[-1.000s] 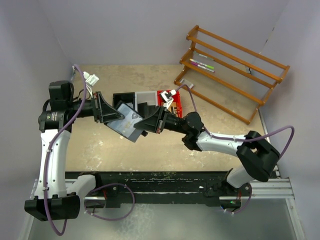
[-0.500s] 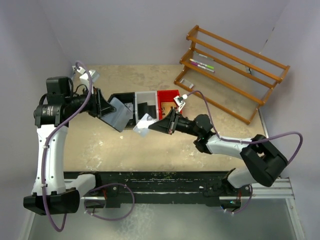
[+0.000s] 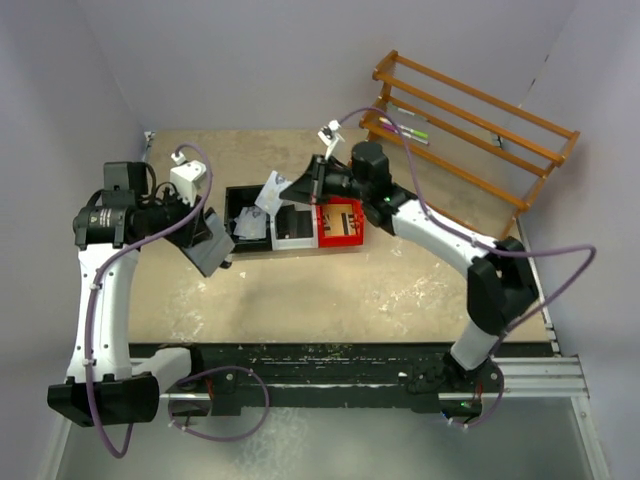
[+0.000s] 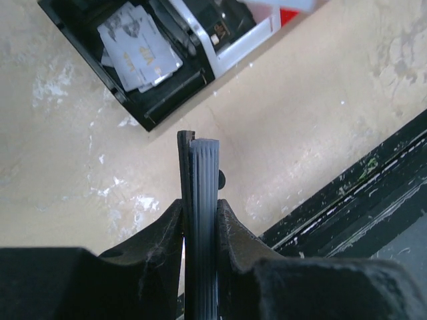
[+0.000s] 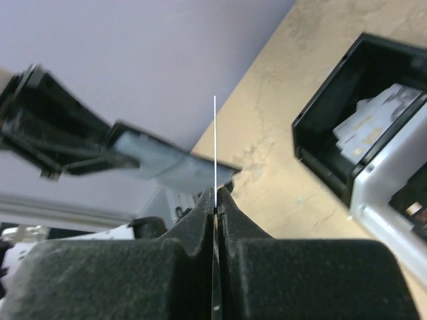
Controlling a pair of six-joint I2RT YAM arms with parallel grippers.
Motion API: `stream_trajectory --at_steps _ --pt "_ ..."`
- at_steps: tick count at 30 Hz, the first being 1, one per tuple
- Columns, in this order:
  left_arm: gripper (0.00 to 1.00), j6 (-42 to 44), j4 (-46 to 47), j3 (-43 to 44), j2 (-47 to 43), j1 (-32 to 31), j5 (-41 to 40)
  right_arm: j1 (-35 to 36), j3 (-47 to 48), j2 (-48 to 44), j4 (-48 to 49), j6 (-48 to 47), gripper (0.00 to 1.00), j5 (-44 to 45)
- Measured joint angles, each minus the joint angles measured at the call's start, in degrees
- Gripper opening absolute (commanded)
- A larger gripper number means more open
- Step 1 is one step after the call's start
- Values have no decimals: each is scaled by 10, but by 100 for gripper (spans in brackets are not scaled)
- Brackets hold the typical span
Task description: Take the credit cards out of the card holder
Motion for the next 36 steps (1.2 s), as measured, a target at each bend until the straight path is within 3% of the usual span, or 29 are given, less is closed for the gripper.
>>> stream_trajectory --at_steps 6,14,26,36 --pt "0 59 -24 -53 0 0 -12 0 190 160 -134 -83 0 18" --pt "0 111 -25 -100 4 0 -18 14 355 344 -242 -119 0 38" --pt "0 154 16 -163 16 0 -47 57 453 436 -305 -131 0 79" --pt "0 165 38 -186 14 0 -45 67 495 453 -348 -150 28 139"
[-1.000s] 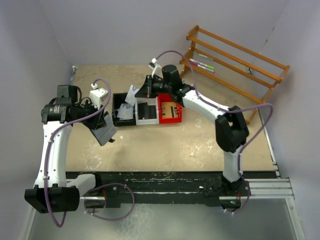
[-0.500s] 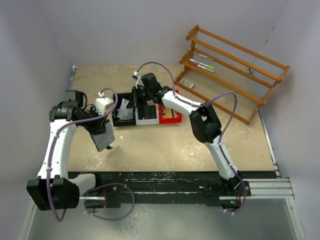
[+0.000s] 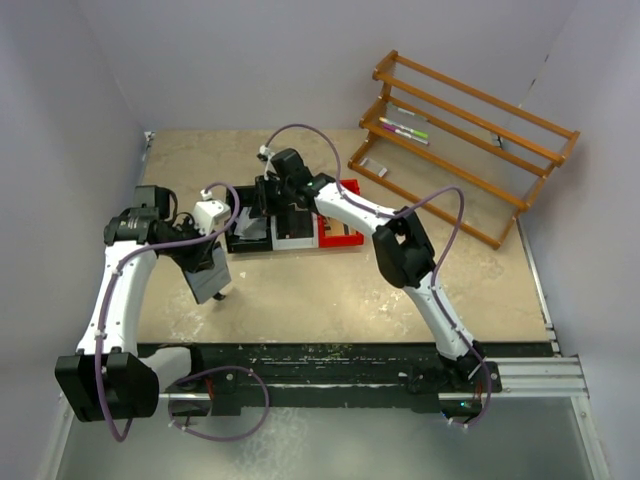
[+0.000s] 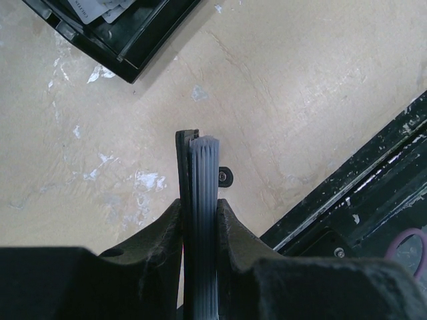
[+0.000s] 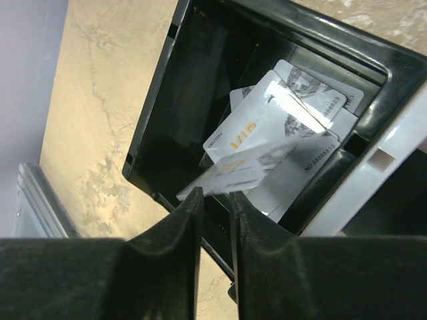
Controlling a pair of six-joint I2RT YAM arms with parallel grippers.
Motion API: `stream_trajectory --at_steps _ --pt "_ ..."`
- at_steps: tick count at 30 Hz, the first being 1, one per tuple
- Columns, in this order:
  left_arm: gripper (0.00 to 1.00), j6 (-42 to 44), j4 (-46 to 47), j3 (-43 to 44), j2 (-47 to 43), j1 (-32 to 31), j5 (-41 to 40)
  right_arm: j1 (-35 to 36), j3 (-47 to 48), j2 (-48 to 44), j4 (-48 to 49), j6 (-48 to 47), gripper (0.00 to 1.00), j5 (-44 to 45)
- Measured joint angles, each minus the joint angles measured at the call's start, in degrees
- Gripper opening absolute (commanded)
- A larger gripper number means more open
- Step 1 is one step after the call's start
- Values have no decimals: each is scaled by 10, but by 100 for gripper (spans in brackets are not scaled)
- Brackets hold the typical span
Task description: Take the credit cards out of the card holder
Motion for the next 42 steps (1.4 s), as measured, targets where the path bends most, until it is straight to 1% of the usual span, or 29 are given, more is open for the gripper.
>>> stream_trajectory --at_steps 3,5,10,11,12,14,16,18,19,23,27,28,29,32,33,35,37,38,39,40,42 --pt "0 1 1 -1 -1 0 9 2 0 -10 -12 -8 31 20" --pt "0 2 5 -1 -3 0 17 2 -6 -22 -20 -14 36 35" --pt "0 4 23 -9 -5 0 40 1 -65 -94 -28 -26 44 66" --pt "0 4 27 -10 -5 0 43 1 -87 -134 -32 -29 47 73" --pt "0 4 29 -12 -4 0 47 1 -87 -134 -32 -29 52 73" --pt "0 4 37 -12 0 0 59 1 -111 -177 -21 -33 63 76" --pt "0 2 49 -12 8 -2 73 1 -153 -235 -11 -37 79 76" --pt "0 -4 65 -12 23 -11 83 1 -206 -295 7 -42 92 81" --pt "0 -9 74 -12 34 -19 85 0 -228 -322 9 -41 94 85" --pt "1 -27 104 -14 78 -55 94 -4 -350 -454 28 -45 97 107" --pt "1 -38 120 -27 99 -74 92 -32 -458 -579 26 -44 100 137" --pt "2 -41 122 -29 99 -75 91 -41 -477 -606 22 -44 100 146" --pt "5 -41 123 -31 99 -76 88 -55 -500 -636 20 -44 100 154" --pt "9 -41 137 -38 96 -77 64 -86 -542 -696 9 -43 99 174" --pt "18 -41 146 -46 92 -77 50 -97 -556 -714 3 -43 100 178" --pt "42 -39 164 -65 78 -77 16 -111 -581 -742 -7 -43 100 185" --pt "59 -31 172 -78 67 -77 -13 -118 -603 -765 -22 -42 100 193" --pt "69 -29 173 -80 63 -77 -22 -120 -612 -775 -28 -42 100 197" --pt "85 -27 173 -81 58 -77 -31 -120 -618 -784 -37 -42 99 205" --pt "98 -26 174 -81 53 -76 -34 -120 -623 -793 -45 -43 100 212" --pt "99 -28 172 -81 38 -71 -29 -120 -628 -814 -64 -43 100 238"
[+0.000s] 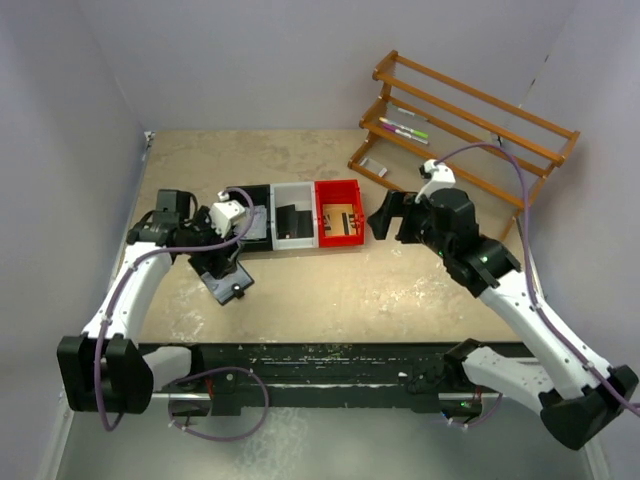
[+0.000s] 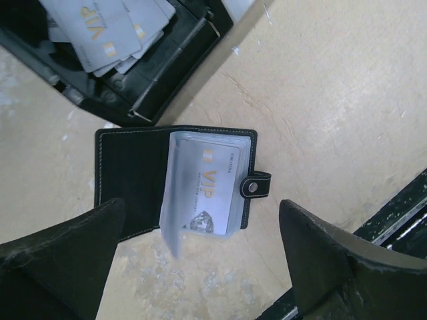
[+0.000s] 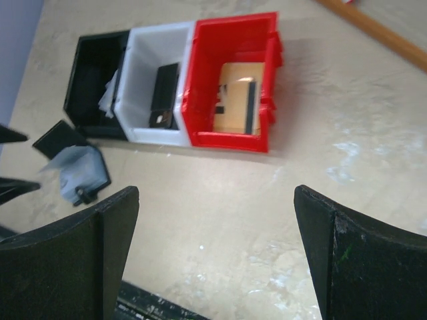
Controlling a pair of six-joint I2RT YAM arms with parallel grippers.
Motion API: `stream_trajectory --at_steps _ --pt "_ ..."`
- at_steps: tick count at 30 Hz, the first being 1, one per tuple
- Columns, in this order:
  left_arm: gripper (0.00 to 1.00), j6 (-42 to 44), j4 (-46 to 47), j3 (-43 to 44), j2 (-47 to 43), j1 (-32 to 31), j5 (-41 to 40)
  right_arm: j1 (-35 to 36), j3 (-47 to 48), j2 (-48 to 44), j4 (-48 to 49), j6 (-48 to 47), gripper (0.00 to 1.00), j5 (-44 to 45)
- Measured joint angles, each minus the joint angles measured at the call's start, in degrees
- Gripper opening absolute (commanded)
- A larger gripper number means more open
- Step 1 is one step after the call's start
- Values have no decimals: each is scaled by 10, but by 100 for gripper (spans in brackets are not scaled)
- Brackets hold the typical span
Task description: Take the credit cards out of the card holder
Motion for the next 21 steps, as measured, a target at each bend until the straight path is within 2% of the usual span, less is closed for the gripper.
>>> stream_trajectory --at_steps 3,8,12,17,21 --pt "99 -8 -9 11 -35 17 9 0 -1 -43 -28 1 100 57" --pt "99 -34 4 50 -71 41 5 0 -8 -113 -78 22 99 206" --pt "99 -77 43 50 -82 56 -37 -1 -89 -154 -89 46 100 358" --pt "99 -118 131 -11 -123 63 -87 -3 -173 -171 -56 32 100 437" --pt "99 -138 184 -72 -179 64 -99 -3 -199 -180 -10 11 100 489"
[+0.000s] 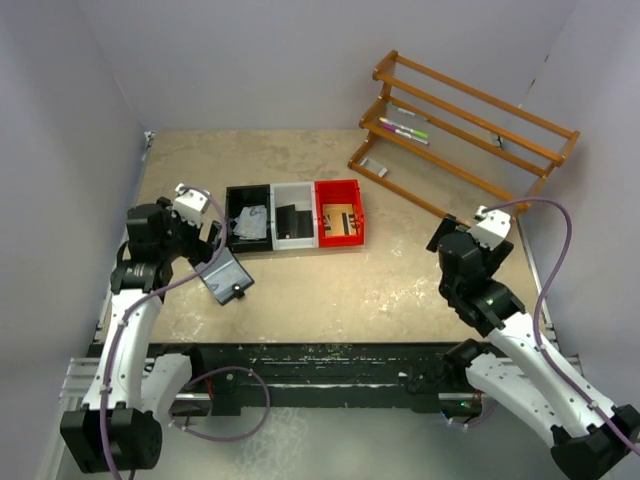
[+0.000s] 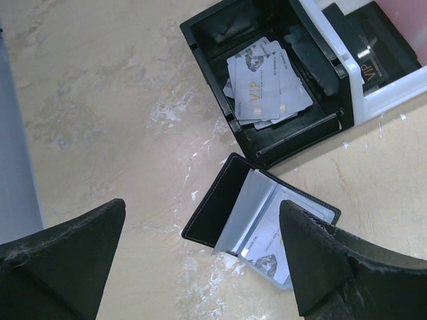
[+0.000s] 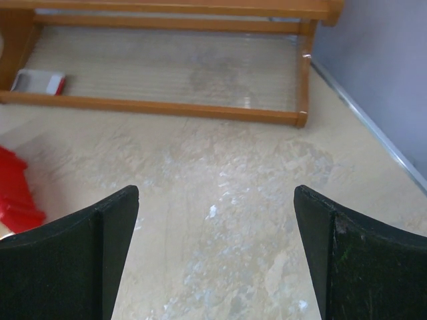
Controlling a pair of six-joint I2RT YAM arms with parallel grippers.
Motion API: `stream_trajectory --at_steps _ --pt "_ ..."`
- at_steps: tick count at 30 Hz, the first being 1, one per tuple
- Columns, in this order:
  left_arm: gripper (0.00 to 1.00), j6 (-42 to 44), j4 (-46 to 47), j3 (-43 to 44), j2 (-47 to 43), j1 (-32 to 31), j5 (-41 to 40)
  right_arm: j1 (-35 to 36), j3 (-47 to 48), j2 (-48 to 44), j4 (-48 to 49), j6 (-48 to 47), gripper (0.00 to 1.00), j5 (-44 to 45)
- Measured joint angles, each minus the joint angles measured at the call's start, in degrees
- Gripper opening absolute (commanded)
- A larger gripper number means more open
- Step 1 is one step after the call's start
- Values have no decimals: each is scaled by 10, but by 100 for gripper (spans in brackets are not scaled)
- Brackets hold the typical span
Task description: Take the credit cards out of the card holder
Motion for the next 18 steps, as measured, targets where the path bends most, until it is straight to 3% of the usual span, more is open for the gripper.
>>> stream_trajectory --at_steps 8,14,18 --pt "99 -57 126 -126 -70 0 -23 0 -110 -14 89 11 100 121" --pt "99 -100 183 -183 -56 0 -56 0 -158 -30 100 40 100 158" --pt "99 -117 232 -234 -87 0 -62 0 -185 -62 151 9 100 165"
